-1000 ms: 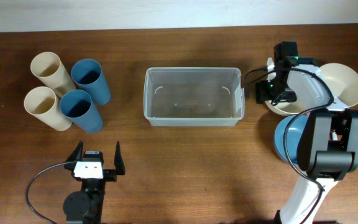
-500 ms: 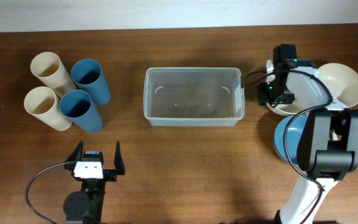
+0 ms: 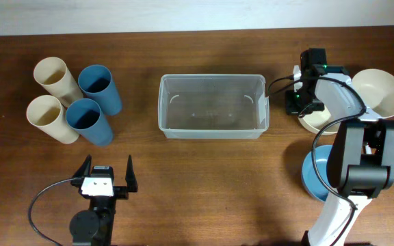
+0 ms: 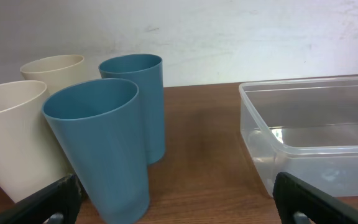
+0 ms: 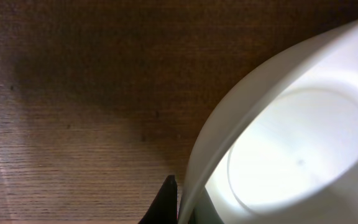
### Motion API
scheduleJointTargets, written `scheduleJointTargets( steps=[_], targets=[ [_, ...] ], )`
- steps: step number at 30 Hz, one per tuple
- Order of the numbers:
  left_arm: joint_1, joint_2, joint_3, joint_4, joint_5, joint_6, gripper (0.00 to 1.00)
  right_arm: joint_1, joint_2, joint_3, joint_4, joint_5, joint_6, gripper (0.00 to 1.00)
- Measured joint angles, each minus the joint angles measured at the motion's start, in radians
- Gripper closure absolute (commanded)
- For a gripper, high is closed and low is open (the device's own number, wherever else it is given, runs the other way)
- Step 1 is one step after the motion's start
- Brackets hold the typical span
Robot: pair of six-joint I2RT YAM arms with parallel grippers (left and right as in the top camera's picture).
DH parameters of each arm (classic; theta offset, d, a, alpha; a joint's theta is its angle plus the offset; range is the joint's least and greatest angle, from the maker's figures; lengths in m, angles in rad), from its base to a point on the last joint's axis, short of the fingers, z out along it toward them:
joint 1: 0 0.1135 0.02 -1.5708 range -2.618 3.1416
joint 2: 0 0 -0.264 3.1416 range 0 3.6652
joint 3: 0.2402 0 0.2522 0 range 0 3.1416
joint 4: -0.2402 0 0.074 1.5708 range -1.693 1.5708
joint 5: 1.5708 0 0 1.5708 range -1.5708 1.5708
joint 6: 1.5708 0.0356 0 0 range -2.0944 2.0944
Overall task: Pack container
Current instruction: 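Close the right gripper on the cream bowl's rim, then lift the cream bowl and carry it left over the clear container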
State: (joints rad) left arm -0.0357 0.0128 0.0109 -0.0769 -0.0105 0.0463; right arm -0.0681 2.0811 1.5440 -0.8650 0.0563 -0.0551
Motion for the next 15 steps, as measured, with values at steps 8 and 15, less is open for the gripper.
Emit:
scheduleJointTargets(
  steps=[8,15],
  targets=[
    [0.0,0.0,0.0,0.0,0.0,0.0,0.0,0.0,0.002,0.044,-0.063,-0.001,0.009,0.96],
    [0.0,0.0,0.0,0.0,0.0,0.0,0.0,0.001,0.012,0.28,-0.207,-0.036,0.027,0.96]
  ],
)
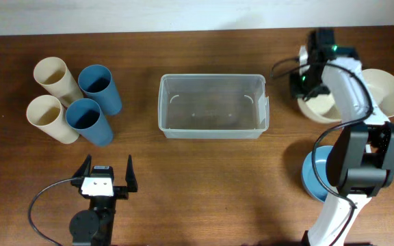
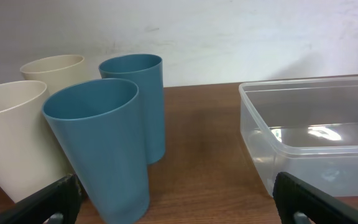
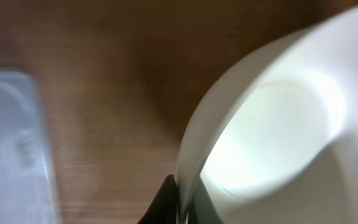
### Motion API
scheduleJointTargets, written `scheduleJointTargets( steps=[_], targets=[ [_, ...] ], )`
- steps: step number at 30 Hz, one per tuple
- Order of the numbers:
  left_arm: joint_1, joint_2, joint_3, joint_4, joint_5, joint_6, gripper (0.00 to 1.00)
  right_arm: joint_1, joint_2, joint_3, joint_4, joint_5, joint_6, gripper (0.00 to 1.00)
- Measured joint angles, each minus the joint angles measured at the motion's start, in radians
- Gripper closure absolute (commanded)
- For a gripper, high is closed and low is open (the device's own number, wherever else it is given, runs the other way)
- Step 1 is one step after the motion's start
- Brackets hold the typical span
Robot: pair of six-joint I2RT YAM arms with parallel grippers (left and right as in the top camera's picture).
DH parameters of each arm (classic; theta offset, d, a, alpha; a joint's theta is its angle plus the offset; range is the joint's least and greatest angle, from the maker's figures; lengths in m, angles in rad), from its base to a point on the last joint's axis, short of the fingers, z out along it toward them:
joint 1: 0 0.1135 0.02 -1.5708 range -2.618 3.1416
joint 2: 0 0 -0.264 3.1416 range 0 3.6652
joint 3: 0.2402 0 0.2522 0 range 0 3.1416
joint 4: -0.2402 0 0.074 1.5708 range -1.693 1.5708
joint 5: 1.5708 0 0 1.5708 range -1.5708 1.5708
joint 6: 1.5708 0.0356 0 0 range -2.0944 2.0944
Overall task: Pack container
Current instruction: 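Lift the cream bowl and carry it left over the clear container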
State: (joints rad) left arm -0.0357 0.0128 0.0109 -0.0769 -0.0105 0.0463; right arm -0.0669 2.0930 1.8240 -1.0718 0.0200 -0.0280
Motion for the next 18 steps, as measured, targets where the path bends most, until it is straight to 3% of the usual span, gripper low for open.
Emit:
scheduleJointTargets(
  steps=[10,18],
  targets=[
    [0.0,0.0,0.0,0.0,0.0,0.0,0.0,0.026,0.003,0.499,-0.32,-0.129,0.02,0.96],
    [0.0,0.0,0.0,0.0,0.0,0.0,0.0,0.274,0.003,0.655,-0.452,-0.117,0.07,0.97]
  ],
)
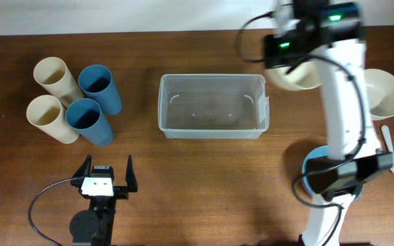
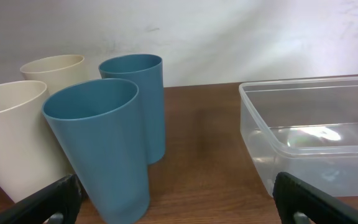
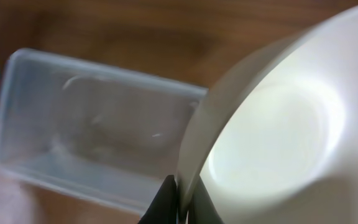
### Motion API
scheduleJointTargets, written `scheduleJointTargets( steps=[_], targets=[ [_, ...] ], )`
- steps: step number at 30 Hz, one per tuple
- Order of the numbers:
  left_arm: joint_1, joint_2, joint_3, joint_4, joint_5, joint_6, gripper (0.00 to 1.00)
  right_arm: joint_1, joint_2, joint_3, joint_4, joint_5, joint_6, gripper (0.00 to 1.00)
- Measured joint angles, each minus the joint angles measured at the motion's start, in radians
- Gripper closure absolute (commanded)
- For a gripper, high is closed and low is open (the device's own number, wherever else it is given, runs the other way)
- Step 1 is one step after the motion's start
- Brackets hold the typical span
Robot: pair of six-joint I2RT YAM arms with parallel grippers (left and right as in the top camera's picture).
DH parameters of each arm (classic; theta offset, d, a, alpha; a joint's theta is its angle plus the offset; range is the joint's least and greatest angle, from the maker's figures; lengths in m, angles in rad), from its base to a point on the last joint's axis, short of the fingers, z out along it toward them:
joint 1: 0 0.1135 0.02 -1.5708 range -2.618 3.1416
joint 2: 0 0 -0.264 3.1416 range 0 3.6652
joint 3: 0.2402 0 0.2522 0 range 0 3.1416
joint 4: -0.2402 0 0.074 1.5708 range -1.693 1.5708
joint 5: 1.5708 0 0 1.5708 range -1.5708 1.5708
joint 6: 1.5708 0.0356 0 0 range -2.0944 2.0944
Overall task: Pack container
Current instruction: 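Lift the cream bowl and carry it left over the clear container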
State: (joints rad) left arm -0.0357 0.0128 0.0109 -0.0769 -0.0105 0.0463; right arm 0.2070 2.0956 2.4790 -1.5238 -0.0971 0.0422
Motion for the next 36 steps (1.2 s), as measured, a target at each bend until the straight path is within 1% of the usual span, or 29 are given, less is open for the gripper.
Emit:
scheduleJointTargets(
  steps=[4,7,11,19,22,36],
  targets=[
    [0.0,0.0,0.0,0.0,0.0,0.0,0.0,0.132,0.0,-0.023,-0.006,0.082,0.073,0.96],
    [0.0,0.0,0.0,0.0,0.0,0.0,0.0,0.187,0.0,-0.051,-0.005,0.128,0.117,0.97],
    [0.0,0.0,0.0,0.0,0.0,0.0,0.0,0.215,0.0,-0.117,0.04,0.159,0.146,0.96],
    [0.0,0.0,0.0,0.0,0.0,0.0,0.0,0.23,0.003,-0.405,0.27,0.144,0.179,0.96],
    [0.0,0.0,0.0,0.0,0.0,0.0,0.0,0.243,0.003,-0.459,0.311,0.141,0.188,0.96],
    [0.0,0.0,0.0,0.0,0.0,0.0,0.0,0.287,0.003,-0.474,0.371,0.137,0.191,0.97]
  ],
)
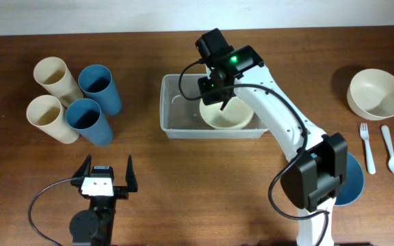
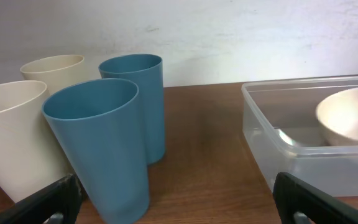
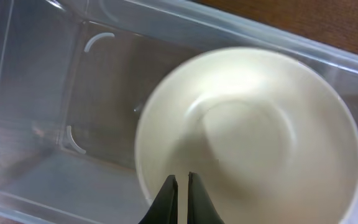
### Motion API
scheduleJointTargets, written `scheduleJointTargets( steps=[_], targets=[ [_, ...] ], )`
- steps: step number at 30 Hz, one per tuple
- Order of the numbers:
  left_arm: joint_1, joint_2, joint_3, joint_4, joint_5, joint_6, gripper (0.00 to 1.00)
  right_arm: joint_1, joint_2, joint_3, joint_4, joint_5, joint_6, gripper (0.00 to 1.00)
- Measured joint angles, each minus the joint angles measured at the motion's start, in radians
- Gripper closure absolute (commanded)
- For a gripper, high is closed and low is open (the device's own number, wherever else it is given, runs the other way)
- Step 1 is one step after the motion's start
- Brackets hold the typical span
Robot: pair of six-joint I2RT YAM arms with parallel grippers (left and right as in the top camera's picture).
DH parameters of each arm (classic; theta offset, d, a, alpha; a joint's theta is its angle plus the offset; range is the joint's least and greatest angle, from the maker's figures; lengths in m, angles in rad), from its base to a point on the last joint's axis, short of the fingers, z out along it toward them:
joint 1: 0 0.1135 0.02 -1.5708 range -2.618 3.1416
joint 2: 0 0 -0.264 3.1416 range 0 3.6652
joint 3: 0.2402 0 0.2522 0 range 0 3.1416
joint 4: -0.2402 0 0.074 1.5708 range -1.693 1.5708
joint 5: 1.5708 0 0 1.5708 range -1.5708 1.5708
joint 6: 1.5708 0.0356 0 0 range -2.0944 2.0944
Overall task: Pack container
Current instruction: 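Lift the cream bowl and carry it left over the clear container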
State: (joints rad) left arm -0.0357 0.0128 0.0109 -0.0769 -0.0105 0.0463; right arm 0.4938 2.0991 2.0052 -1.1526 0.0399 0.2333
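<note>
The clear plastic container (image 1: 163, 113) stands at the table's middle back. A cream bowl (image 1: 232, 117) sits low inside its right half, upright, with my right gripper (image 1: 220, 101) shut on its left rim. In the right wrist view the two fingers of the right gripper (image 3: 180, 190) stand almost together over the bowl (image 3: 260, 137), above the container floor (image 3: 42, 93). My left gripper (image 2: 179, 198) is open near the front edge with nothing between its fingers, facing the container (image 2: 269, 140) and the bowl (image 2: 350, 118).
Two blue cups (image 1: 100, 85) and two cream cups (image 1: 52, 75) stand at the back left. A second cream bowl (image 1: 377, 92) sits at the far right, with a fork (image 1: 366, 140) and spoon (image 1: 390, 143) below it. A blue bowl (image 1: 351, 184) is partly under the right arm.
My right gripper, holding the cream bowl, was raised beside the container's right back corner. Now it is down inside the container with the bowl low in the right half. The left arm is unchanged.
My right gripper was shut on the rim of a cream bowl at the right of the table. It then held the bowl slightly further back, then high by the container's right corner. Now the bowl is inside the container. The left gripper stayed open throughout.
</note>
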Motion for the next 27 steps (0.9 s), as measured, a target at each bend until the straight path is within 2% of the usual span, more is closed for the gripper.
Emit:
scheduleJointTargets(
  steps=[5,6,8,9,11,12,19,24,27],
  targets=[
    [0.0,0.0,0.0,0.0,0.0,0.0,0.0,-0.001,0.0,0.0,0.002,0.0,0.002,0.93],
    [0.0,0.0,0.0,0.0,0.0,0.0,0.0,-0.003,0.0,0.0,0.002,0.0,0.002,0.83],
    [0.0,0.0,0.0,0.0,0.0,0.0,0.0,-0.007,0.0,0.0,0.002,0.003,0.0,0.69],
    [0.0,0.0,0.0,0.0,0.0,0.0,0.0,-0.011,0.0,0.0,-0.006,0.009,-0.001,0.57],
    [0.0,0.0,0.0,0.0,0.0,0.0,0.0,-0.025,0.0,0.004,-0.038,0.025,0.002,0.12],
    [0.0,0.0,0.0,0.0,0.0,0.0,0.0,-0.036,0.0,0.014,-0.069,0.035,0.001,0.01],
    [0.0,0.0,0.0,0.0,0.0,0.0,0.0,-0.186,0.0,0.226,-0.294,0.2,0.003,0.01],
    [0.0,0.0,0.0,0.0,0.0,0.0,0.0,-0.428,-0.002,0.295,-0.252,0.244,0.013,0.01],
    [0.0,0.0,0.0,0.0,0.0,0.0,0.0,-0.602,0.002,0.272,-0.2,0.131,-0.045,0.01]
  ],
)
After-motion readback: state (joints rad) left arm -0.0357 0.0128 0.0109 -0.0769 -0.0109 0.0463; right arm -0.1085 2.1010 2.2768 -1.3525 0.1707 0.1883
